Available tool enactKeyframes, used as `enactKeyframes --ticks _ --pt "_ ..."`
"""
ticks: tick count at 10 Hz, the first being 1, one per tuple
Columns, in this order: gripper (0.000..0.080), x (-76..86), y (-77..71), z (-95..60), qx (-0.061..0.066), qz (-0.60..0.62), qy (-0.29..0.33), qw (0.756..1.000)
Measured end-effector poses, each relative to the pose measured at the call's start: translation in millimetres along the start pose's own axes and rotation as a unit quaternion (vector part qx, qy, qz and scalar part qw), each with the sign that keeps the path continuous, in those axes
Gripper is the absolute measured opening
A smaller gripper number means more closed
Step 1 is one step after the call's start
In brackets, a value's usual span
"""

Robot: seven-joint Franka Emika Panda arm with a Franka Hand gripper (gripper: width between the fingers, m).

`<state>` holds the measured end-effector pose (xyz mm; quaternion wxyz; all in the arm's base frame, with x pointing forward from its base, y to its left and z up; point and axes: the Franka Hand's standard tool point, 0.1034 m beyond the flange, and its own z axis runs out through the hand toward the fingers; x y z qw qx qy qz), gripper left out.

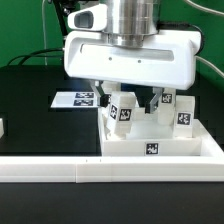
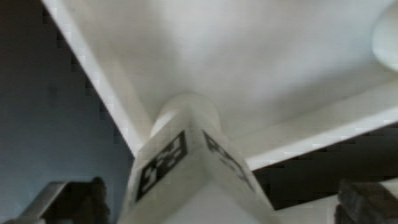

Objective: Assemble square table

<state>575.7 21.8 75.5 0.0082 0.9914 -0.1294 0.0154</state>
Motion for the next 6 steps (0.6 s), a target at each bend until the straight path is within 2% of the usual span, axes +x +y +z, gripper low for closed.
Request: enactKeyframes --ticks 4,6 --pt "0.0649 1.2 3.8 0.0 -0.001 -0.146 0.003 0.989" --pt "0.0649 1.4 4.3 0.1 -0.006 -0.209 0.003 0.978"
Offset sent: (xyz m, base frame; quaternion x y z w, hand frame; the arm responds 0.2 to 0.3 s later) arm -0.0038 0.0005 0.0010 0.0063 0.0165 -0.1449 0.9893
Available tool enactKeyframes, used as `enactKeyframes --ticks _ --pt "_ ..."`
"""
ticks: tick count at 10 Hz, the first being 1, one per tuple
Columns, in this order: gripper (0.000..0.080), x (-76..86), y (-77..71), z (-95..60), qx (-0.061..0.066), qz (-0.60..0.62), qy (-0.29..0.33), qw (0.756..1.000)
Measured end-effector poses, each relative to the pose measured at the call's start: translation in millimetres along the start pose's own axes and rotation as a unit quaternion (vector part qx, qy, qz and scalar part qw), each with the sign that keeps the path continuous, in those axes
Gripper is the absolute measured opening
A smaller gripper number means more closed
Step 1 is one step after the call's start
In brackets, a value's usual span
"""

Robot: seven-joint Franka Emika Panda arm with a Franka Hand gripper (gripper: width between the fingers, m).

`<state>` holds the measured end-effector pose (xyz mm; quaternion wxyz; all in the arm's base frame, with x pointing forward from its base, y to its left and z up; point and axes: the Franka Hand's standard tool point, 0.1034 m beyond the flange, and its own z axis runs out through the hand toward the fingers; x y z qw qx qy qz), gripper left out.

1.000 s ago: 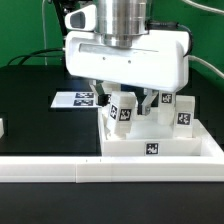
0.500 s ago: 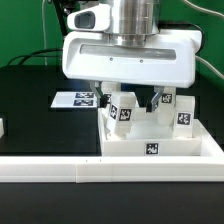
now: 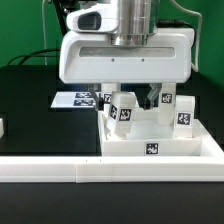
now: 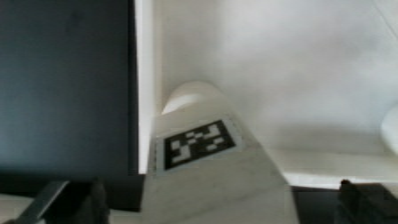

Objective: Assemble square table

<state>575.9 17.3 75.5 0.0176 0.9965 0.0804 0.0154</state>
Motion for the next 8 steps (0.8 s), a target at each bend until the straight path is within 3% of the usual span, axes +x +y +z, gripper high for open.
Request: enactKeyframes --ticks 3,4,5,8 --pt "0.0626 -0.3 1.0 0.3 0.0 -0.018 0.0 1.0" --pt "0.0421 -0.3 1.1 0.3 0.0 -0.018 0.0 1.0" --pt "0.0289 -0.3 1.4 0.3 0.0 -0.018 0.0 1.0" --pt "0.029 -0.4 1.7 0.3 0.0 -0.018 0.0 1.0"
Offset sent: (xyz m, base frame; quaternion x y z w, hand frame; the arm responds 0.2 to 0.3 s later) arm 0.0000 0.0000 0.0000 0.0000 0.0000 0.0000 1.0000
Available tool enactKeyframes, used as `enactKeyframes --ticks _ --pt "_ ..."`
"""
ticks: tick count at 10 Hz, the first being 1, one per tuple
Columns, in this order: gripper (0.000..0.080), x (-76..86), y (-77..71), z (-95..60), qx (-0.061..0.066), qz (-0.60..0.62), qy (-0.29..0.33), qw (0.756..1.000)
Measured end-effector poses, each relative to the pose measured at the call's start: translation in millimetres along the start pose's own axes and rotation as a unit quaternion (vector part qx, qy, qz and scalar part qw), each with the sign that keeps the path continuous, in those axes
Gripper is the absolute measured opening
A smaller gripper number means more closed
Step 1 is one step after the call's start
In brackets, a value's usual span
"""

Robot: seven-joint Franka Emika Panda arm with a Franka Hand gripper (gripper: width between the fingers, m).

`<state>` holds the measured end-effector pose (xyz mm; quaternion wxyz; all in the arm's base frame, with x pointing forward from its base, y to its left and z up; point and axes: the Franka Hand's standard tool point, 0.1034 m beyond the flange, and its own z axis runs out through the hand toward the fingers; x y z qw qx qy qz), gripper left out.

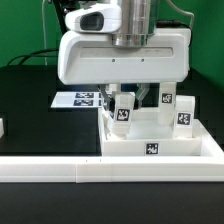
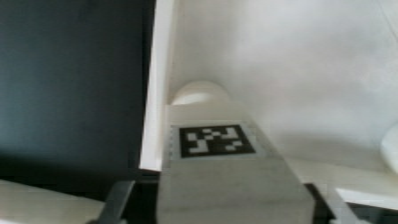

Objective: Assemble square table

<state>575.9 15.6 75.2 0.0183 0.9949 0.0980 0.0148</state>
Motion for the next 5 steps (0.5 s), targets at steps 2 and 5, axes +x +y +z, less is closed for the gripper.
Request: enactKeyframes --ticks 2,5 --pt "0.029 0.0 0.0 0.0 0.0 0.016 0.0 1.0" --pt "0.029 -0.7 8.7 0.6 0.014 0.133 0.002 0.991"
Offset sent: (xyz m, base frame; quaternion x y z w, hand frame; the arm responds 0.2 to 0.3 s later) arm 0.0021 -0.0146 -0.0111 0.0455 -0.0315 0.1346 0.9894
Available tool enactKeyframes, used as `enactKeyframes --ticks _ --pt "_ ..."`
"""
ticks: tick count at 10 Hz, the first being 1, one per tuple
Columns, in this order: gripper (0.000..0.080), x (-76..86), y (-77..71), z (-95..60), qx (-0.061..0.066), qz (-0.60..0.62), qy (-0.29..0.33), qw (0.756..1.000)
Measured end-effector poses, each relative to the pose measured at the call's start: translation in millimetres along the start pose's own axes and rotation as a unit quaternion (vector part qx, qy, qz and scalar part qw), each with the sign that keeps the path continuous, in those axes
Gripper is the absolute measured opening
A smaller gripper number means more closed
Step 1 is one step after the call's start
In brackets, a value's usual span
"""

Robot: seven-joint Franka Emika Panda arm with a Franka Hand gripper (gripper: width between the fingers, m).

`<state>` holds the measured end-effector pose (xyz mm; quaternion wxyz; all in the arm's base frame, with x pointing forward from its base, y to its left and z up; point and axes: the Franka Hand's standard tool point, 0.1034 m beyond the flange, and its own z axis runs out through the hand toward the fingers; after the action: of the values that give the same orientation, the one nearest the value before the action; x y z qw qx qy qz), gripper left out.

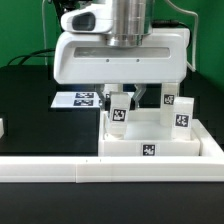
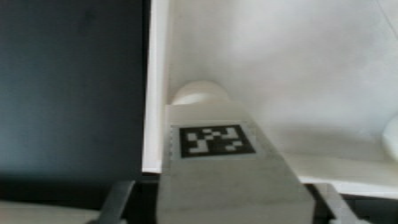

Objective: Assemble square table

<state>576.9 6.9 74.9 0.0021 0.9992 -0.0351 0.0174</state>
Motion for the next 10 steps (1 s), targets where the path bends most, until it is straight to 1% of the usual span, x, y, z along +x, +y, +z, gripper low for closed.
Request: enactKeyframes --ticks 1,3,4,7,8,10 --pt "0.029 0.2 1.1 0.0 0.004 0.051 0.0 0.999" --pt "0.029 0.4 2.9 0.2 0.015 0.165 0.0 0.986" --pt "0.029 0.6 2.4 0.3 0.016 0.206 0.0 0.978" --pt "0.029 1.2 -1.8 0.8 0.016 0.344 0.002 0.939" --pt "0.029 0.8 -2.4 0.9 0.015 0.417 0.001 0.909" --pt "0.029 0.7 -1.8 1.0 0.017 0.503 -0.002 0.864"
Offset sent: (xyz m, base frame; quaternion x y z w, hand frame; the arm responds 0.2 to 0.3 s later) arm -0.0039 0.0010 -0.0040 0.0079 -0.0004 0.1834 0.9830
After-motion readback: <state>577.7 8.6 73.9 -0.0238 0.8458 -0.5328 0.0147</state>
